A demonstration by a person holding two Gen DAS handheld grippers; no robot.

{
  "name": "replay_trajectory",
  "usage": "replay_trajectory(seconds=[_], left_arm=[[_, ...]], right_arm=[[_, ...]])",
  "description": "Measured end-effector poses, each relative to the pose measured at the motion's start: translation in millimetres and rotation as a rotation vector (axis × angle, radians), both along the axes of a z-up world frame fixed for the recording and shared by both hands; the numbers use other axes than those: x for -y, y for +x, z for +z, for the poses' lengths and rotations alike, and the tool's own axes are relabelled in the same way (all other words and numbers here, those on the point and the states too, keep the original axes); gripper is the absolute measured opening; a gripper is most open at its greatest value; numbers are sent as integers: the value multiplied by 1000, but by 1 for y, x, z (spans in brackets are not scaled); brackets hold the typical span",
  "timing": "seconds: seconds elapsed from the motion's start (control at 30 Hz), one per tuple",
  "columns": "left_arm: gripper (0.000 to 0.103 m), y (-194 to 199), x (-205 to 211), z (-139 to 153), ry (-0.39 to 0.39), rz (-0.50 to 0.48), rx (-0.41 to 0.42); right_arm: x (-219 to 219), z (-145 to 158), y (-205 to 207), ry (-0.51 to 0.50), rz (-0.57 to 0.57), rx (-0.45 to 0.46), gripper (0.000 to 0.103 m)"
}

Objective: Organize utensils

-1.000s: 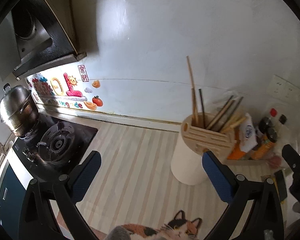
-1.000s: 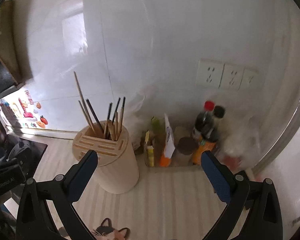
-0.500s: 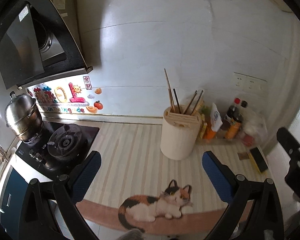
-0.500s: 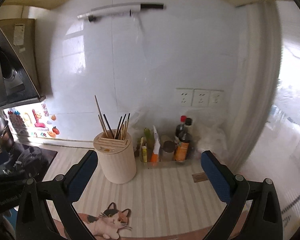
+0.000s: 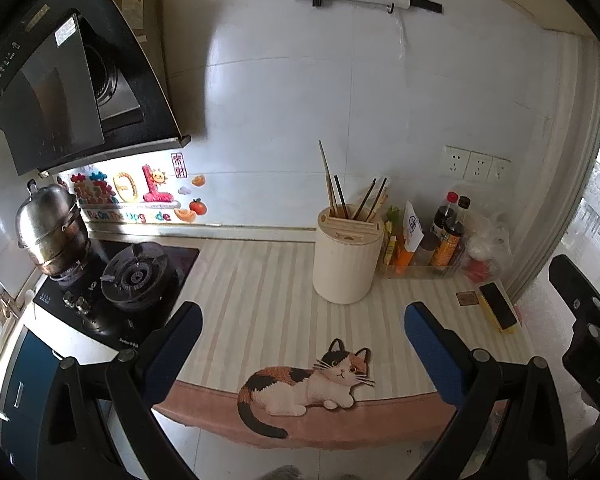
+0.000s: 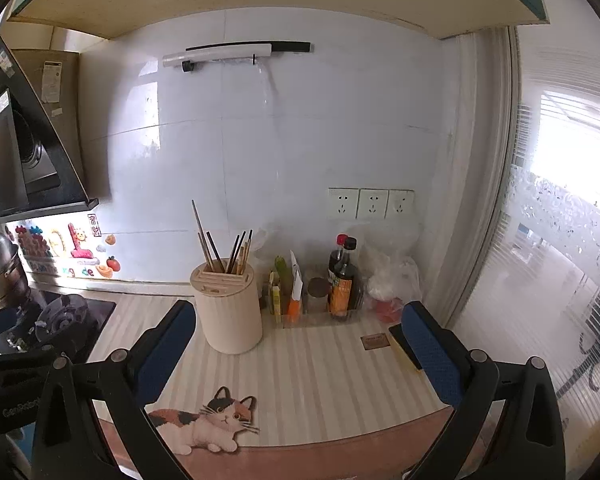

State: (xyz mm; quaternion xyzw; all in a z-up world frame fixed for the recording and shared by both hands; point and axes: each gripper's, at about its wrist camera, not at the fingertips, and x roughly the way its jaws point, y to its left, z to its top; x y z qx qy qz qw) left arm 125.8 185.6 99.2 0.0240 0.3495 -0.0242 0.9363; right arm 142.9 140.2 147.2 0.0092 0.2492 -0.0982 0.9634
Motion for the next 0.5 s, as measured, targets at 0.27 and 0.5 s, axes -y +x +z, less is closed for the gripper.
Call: replay_trajectory(seconds=[0.27,0.5], left_arm=[[103,10,12,5,20,33,-32],[103,13,16,10,24,47,-9]], right_arm=[[9,6,31,0,55,-53,103],[15,7,43,5,73,-51,103]])
